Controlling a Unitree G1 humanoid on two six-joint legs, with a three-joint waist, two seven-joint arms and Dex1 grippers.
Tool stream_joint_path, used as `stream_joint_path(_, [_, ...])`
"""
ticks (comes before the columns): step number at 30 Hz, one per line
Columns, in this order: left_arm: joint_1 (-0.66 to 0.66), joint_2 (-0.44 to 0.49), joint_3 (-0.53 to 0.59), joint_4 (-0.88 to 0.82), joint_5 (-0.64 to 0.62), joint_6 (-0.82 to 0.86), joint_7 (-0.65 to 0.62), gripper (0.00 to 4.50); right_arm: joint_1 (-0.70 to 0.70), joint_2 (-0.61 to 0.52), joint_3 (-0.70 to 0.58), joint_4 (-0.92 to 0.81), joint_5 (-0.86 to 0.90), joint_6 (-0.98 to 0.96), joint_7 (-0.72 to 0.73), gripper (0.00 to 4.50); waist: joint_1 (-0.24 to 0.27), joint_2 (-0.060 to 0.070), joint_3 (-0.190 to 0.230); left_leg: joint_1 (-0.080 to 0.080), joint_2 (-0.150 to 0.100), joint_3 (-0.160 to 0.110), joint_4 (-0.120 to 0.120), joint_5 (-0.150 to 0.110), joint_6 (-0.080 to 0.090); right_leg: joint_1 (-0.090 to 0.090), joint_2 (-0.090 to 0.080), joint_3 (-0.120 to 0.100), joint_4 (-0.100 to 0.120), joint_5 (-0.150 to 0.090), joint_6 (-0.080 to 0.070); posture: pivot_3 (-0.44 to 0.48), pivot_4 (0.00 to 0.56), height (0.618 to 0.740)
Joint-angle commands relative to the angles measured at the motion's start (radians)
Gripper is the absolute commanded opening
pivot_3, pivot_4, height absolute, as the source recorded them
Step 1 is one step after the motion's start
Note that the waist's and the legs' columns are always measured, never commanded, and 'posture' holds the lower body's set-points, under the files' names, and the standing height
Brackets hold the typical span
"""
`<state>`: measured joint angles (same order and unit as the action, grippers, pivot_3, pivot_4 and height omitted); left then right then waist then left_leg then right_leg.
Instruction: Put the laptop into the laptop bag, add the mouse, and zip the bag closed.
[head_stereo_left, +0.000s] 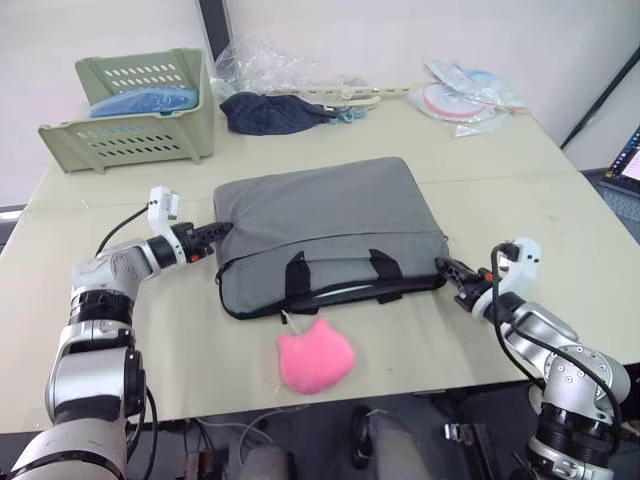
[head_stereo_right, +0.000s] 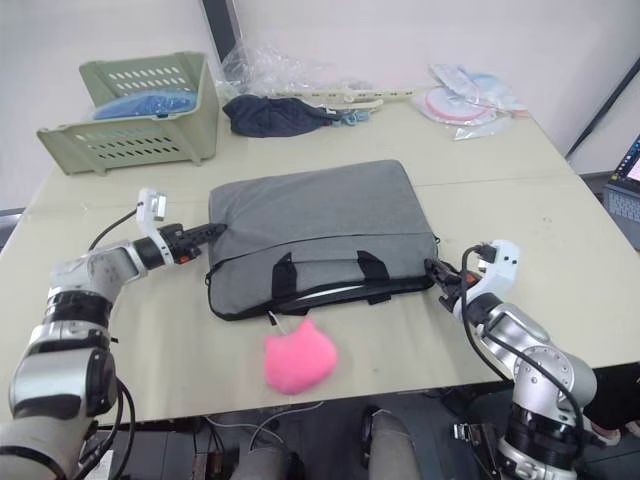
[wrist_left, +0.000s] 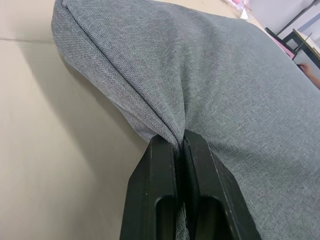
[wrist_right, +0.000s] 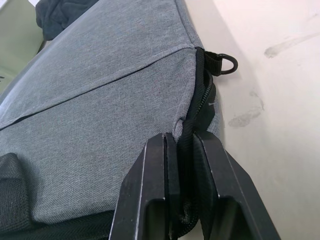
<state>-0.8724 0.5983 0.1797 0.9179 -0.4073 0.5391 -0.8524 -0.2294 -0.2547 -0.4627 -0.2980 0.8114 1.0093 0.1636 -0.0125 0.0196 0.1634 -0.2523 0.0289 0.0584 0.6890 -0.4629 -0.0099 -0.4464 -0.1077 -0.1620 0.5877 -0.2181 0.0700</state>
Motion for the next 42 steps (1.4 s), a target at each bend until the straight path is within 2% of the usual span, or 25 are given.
stream_joint_path(1, [-0.064,-0.024,-0.015,0.081,0.05,-0.062,-0.02,0.0,0.01,0.03,0.064,-0.046,0.034,0.035,-0.02,0.68,-0.002,0.0,0.0,0.0,0.0,0.0,0.0,0.0,0.0,0.0,0.0,0.0,0.0,0.0,0.0,0.0,0.15,0.74])
stream_joint_path(12, [-0.143,-0.063,-0.035,0.163,0.113,-0.128,-0.069,0.0,0.028,0.079,0.096,-0.125,0.08,0.076,-0.063,0.68,-0.01,-0.001,0.0,0.0,0.0,-0.001,0.0,0.0,0.0,0.0,0.0,0.0,0.0,0.0,0.0,0.0,0.15,0.74])
stream_joint_path(19, [-0.113,-0.053,-0.04,0.141,0.131,-0.133,-0.136,0.0,0.034,0.071,0.094,-0.131,0.076,0.086,-0.062,0.68,-0.013,-0.001,0.0,-0.001,0.0,-0.001,-0.001,0.0,0.0,0.0,0.0,-0.001,-0.001,0.0,0.0,0.0,0.15,0.74])
stream_joint_path(22, [-0.101,-0.046,-0.033,0.134,0.128,-0.127,-0.141,1.02,0.031,0.059,0.099,-0.132,0.07,0.087,-0.054,0.62,-0.013,-0.001,0.0,-0.001,0.0,-0.001,-0.002,0.0,0.0,0.0,0.0,-0.001,-0.002,0.0,0.0,0.0,0.15,0.74])
stream_joint_path(23, [-0.094,-0.041,-0.029,0.133,0.129,-0.124,-0.145,1.39,0.031,0.052,0.101,-0.131,0.069,0.089,-0.049,0.89,-0.015,-0.001,0.0,-0.001,0.0,-0.001,-0.003,0.0,0.0,0.0,0.0,-0.001,-0.002,0.0,0.0,0.0,0.15,0.74])
stream_joint_path(24, [-0.085,-0.035,-0.027,0.129,0.134,-0.122,-0.147,1.95,0.031,0.041,0.106,-0.132,0.066,0.095,-0.043,1.22,-0.015,-0.001,0.0,-0.001,0.0,-0.001,-0.004,0.0,0.0,0.0,0.0,-0.002,-0.003,0.0,0.0,0.0,0.15,0.74])
stream_joint_path(26, [-0.067,-0.025,-0.027,0.119,0.141,-0.116,-0.156,2.62,0.032,0.023,0.115,-0.14,0.063,0.103,-0.034,1.82,-0.015,-0.001,0.001,0.0,0.0,-0.001,-0.004,0.0,0.0,0.0,0.0,-0.002,-0.003,0.0,0.0,0.0,0.15,0.74])
stream_joint_path(27, [-0.057,-0.019,-0.03,0.116,0.149,-0.121,-0.153,3.19,0.031,0.022,0.111,-0.146,0.071,0.107,-0.038,2.45,-0.015,-0.001,0.001,0.0,0.0,-0.001,-0.004,0.0,0.0,0.0,0.0,-0.002,-0.003,0.0,0.0,0.0,0.15,0.74])
stream_joint_path(28, [-0.049,-0.014,-0.03,0.115,0.154,-0.123,-0.144,3.5,0.029,0.021,0.106,-0.153,0.079,0.11,-0.042,2.74,-0.016,-0.001,0.001,0.0,0.0,-0.001,-0.004,0.0,0.0,0.0,0.0,-0.002,-0.003,0.0,0.0,0.0,0.15,0.74])
stream_joint_path(30, [-0.035,-0.003,-0.02,0.111,0.156,-0.121,-0.133,4.4,0.024,0.009,0.098,-0.166,0.091,0.116,-0.048,2.77,-0.016,-0.001,0.001,0.0,0.0,-0.001,-0.004,0.0,0.0,0.0,0.0,-0.001,-0.003,0.0,0.0,0.0,0.15,0.74])
stream_joint_path(35, [0.001,0.032,-0.002,0.073,0.149,-0.105,-0.136,4.4,0.022,-0.049,0.075,-0.204,0.105,0.135,-0.061,2.77,-0.018,-0.001,0.001,0.001,0.001,0.0,-0.005,0.0,0.0,0.0,0.001,-0.001,-0.003,0.0,0.0,0.0,0.15,0.74])
stream_joint_path(42, [0.066,0.126,0.041,0.005,0.133,-0.072,-0.132,4.4,0.006,-0.197,-0.009,-0.279,0.194,0.206,-0.071,2.77,-0.018,-0.001,0.001,0.0,0.001,0.002,-0.006,0.0,0.0,-0.003,0.001,-0.001,-0.003,0.0,0.0,0.0,0.15,0.74])
